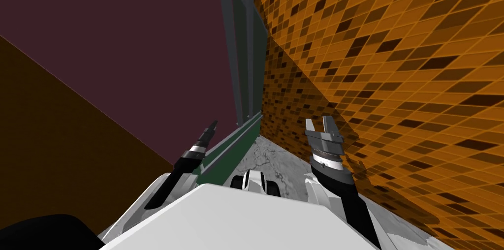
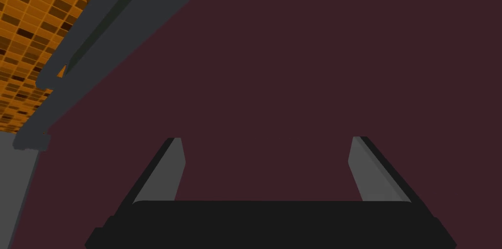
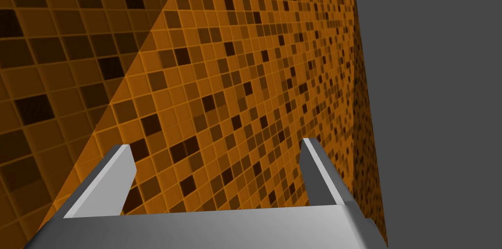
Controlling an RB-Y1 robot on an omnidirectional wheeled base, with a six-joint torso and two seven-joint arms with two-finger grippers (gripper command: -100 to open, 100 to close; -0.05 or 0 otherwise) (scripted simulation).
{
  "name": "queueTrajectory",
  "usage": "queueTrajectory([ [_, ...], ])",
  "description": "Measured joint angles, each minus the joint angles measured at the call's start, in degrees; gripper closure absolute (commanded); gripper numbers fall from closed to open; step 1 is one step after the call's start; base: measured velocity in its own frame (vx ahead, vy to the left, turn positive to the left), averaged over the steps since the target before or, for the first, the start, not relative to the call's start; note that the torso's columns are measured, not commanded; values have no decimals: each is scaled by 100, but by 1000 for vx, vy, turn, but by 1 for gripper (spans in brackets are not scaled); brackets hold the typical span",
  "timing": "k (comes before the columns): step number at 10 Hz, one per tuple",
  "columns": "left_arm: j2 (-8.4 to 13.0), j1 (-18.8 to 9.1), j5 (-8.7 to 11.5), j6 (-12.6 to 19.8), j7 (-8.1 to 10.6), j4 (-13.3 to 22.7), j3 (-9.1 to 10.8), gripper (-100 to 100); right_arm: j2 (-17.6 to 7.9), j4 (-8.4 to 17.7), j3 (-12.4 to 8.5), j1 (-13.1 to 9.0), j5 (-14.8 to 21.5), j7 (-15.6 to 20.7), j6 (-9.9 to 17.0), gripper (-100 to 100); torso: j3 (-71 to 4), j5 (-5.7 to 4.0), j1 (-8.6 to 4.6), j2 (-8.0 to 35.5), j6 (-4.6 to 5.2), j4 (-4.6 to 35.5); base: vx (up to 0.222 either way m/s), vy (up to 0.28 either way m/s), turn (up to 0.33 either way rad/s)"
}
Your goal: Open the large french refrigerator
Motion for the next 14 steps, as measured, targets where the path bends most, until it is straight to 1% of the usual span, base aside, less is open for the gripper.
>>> queueTrajectory([
  [2,189,115,-35,217,33,-170,29,-100,0,0,0,0,0,0,0,0,-7,1,10,-10,11,0,63,-8,-74],
  [5,553,293,-93,552,81,-392,82,-100,0,0,0,0,0,0,0,0,-30,2,9,-45,19,-12,73,-21,-92],
  [8,915,481,-136,826,133,-510,148,-100,0,0,0,0,0,0,0,0,-29,10,26,-48,19,-16,70,-19,-81],
  [11,1215,584,-180,1153,174,-578,179,-100,0,0,0,-1,0,0,0,0,-54,17,46,-88,35,-27,70,-11,-97],
  [12,1371,675,-199,1296,202,-630,212,-100,0,0,0,0,0,0,0,0,-68,19,52,-111,37,-34,84,-21,-104],
  [14,1587,842,-249,1471,224,-716,240,-100,0,0,0,0,0,0,0,0,-74,22,58,-121,41,-38,73,-17,-80],
])
